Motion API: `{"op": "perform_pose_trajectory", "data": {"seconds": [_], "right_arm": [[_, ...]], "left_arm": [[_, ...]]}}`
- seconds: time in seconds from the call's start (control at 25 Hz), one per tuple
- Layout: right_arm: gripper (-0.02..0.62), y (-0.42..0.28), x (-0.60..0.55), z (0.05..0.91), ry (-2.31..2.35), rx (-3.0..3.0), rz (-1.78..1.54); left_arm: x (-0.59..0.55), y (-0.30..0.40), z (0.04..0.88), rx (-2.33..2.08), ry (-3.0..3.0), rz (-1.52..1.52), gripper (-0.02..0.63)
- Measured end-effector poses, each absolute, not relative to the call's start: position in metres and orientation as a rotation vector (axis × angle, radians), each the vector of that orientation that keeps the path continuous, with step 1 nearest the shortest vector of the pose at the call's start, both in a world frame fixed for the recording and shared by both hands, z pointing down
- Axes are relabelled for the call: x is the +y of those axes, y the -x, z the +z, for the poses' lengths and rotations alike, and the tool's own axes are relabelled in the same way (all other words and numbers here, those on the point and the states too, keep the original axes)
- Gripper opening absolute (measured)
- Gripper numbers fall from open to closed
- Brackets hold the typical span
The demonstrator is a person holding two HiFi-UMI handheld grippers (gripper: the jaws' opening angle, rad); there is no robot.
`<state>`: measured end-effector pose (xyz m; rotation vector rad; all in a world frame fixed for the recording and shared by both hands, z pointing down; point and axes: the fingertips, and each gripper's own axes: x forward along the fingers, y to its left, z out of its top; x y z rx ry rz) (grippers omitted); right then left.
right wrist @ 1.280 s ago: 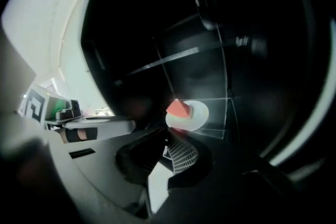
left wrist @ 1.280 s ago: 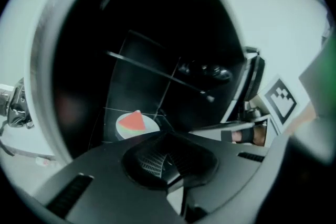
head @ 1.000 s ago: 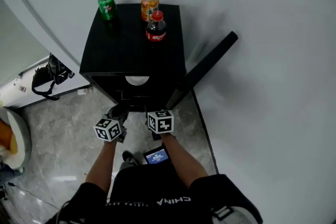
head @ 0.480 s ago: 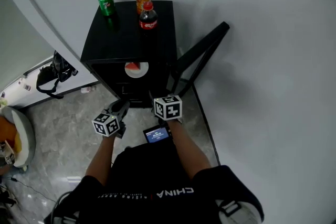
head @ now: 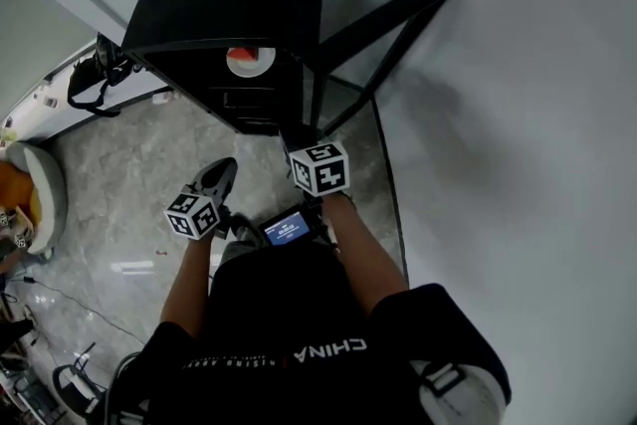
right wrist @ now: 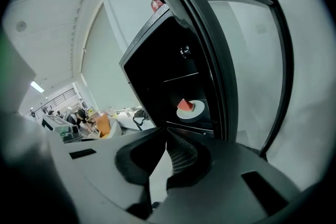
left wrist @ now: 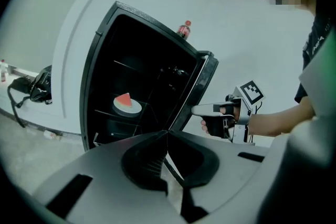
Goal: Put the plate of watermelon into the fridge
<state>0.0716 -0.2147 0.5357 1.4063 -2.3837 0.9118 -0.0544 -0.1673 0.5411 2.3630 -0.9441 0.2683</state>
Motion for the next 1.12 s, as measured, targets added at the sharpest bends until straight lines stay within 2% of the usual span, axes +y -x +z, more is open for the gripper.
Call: {"op": "perform_pose_trajectory", "data": {"seconds": [0.44,0.8,1.12], "right_arm": [[0.017,-0.048,-0.139,0.549,-1.422,-2.314,0.902],[0.018,0.051,-0.025,0.554,-1.341,-2.228,0.716],[0.017,0.015,0.072,0.550,-1.470,-2.120,0.756]], "left_arm": [[-0.074,0.116,0.554,-0.955,-2.342,0.250,0.014],[0.035,0.158,0.556,-0.785,-2.424,0.267,0.014],[0.099,0.151,0.560,-0.675,-2.422,0.260,0.014]]}}
